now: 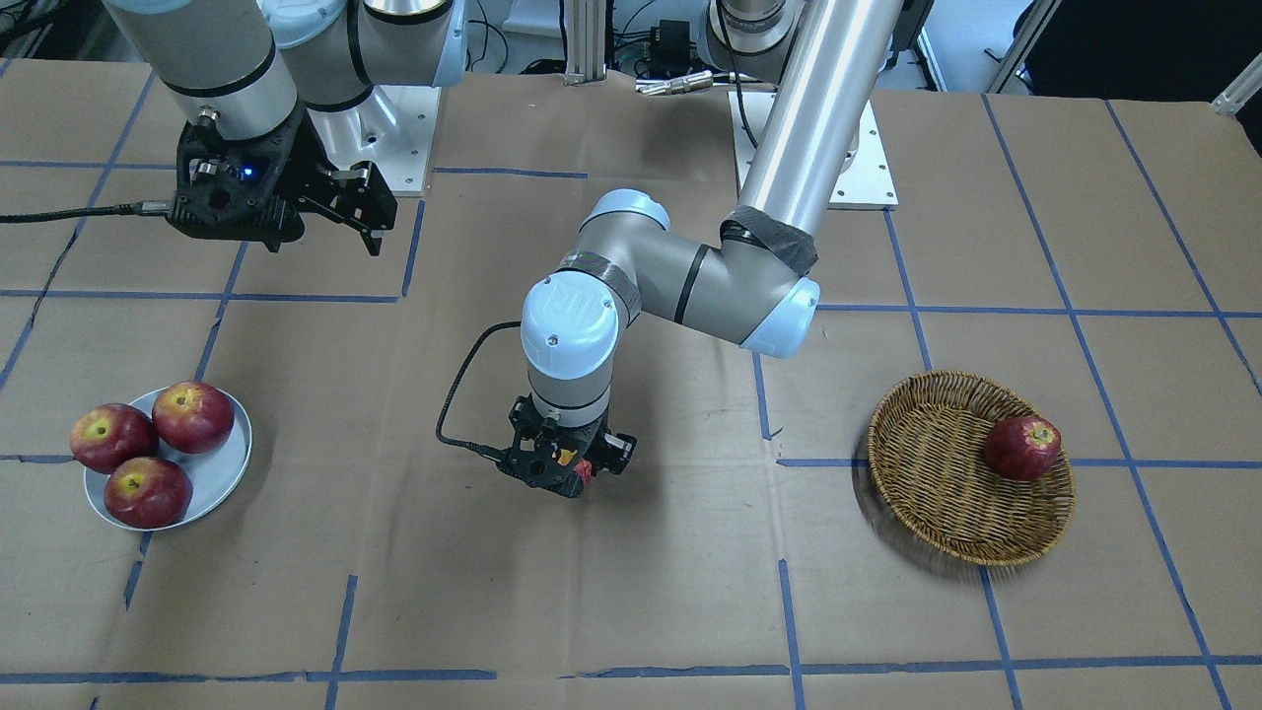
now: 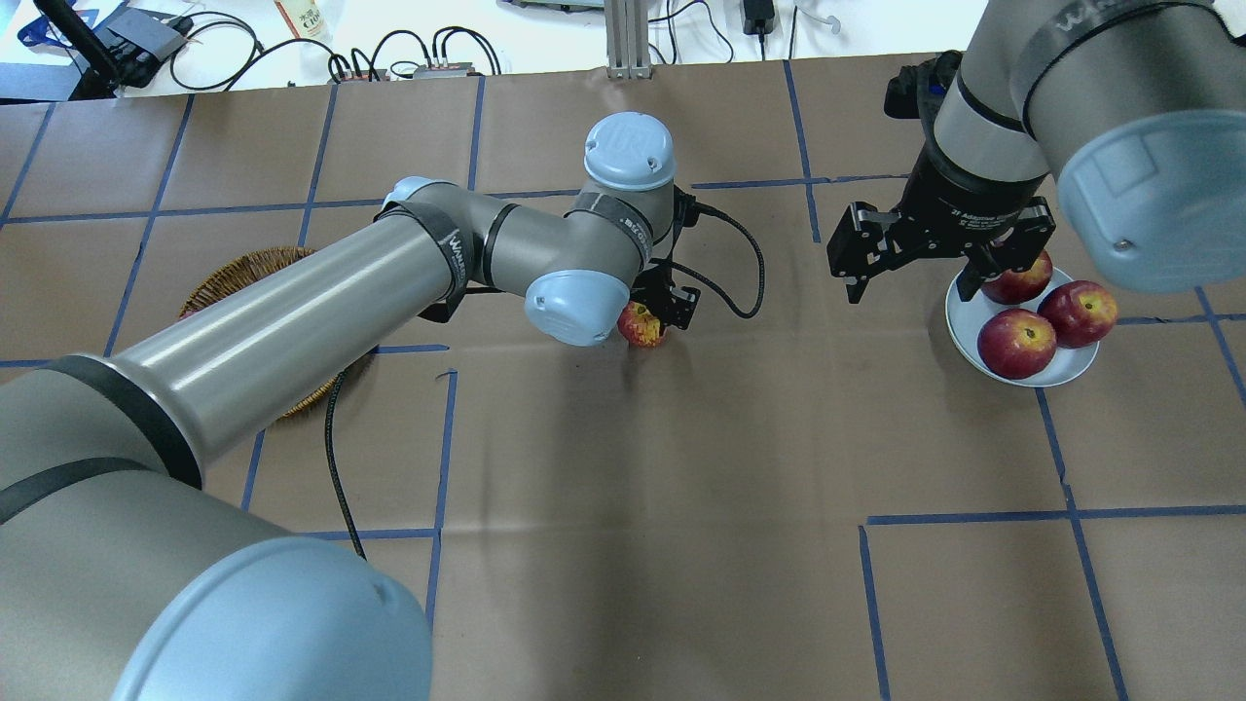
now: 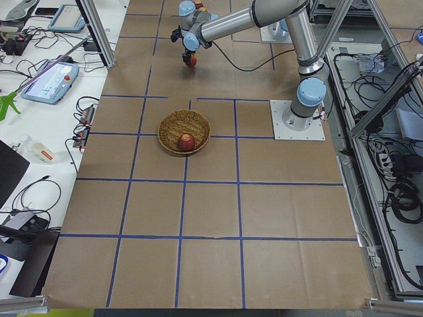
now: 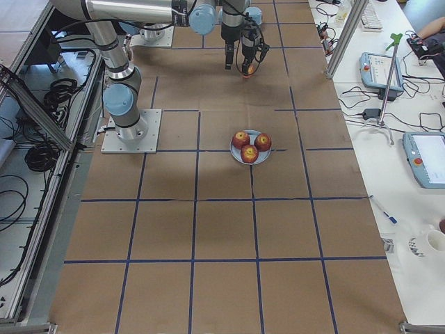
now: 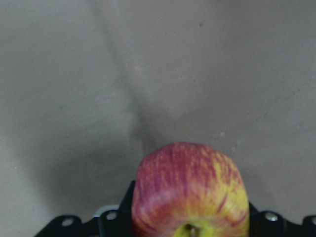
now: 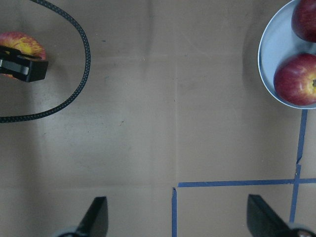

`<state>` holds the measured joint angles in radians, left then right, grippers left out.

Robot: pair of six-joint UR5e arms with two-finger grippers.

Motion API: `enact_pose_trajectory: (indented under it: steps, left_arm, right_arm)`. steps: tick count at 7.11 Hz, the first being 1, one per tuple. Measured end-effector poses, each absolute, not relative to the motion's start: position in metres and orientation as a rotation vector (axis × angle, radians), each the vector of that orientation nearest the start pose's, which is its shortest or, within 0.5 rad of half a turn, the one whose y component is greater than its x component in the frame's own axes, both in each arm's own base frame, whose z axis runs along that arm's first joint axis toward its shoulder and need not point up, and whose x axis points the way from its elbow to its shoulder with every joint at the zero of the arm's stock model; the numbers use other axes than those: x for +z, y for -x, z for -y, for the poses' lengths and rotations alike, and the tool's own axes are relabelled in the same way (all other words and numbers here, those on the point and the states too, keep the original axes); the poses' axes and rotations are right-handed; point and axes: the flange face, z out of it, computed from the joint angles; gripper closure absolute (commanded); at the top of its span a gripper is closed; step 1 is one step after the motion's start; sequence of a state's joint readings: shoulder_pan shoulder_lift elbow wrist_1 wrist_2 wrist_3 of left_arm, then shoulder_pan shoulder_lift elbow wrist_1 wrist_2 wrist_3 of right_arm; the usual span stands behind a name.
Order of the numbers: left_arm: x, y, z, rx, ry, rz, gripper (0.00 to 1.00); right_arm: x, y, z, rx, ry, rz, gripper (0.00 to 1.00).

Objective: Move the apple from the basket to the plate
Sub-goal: 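Lower the apple onto the table and open the left gripper, then withdraw the left gripper toward the basket while the right gripper moves toward the apple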

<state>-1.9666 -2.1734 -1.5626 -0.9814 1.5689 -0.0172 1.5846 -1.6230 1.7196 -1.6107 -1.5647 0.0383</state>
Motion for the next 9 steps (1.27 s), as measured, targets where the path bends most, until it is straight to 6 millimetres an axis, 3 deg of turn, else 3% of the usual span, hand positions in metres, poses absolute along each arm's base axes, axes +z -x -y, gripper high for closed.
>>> enact_pose_trajectory:
  steps: [3, 5, 6, 8, 9]
  left_arm:
    - [0.197, 0.379, 0.562, -0.001, -0.586, -3.087, 0.01]
    - [0.226, 0.377, 0.565, -0.060, -0.585, -3.094, 0.01]
    - [0.261, 0.369, 0.565, -0.095, -0.569, -3.101, 0.01]
    - [0.358, 0.311, 0.556, -0.094, -0.461, -3.124, 0.01]
    - [0.400, 0.282, 0.541, -0.084, -0.416, -3.131, 0.01]
  right_arm:
    - [0.444, -0.140, 0.460, 0.089, -0.039, -3.135, 0.00]
    - [0.444, -0.140, 0.460, 0.090, -0.024, -3.135, 0.00]
    - [0.443, -0.140, 0.460, 0.095, -0.006, -3.135, 0.00]
    - [0.440, -0.140, 0.459, 0.100, 0.007, -3.135, 0.00]
    - [0.440, -0.140, 0.459, 0.100, 0.009, -3.135, 0.00]
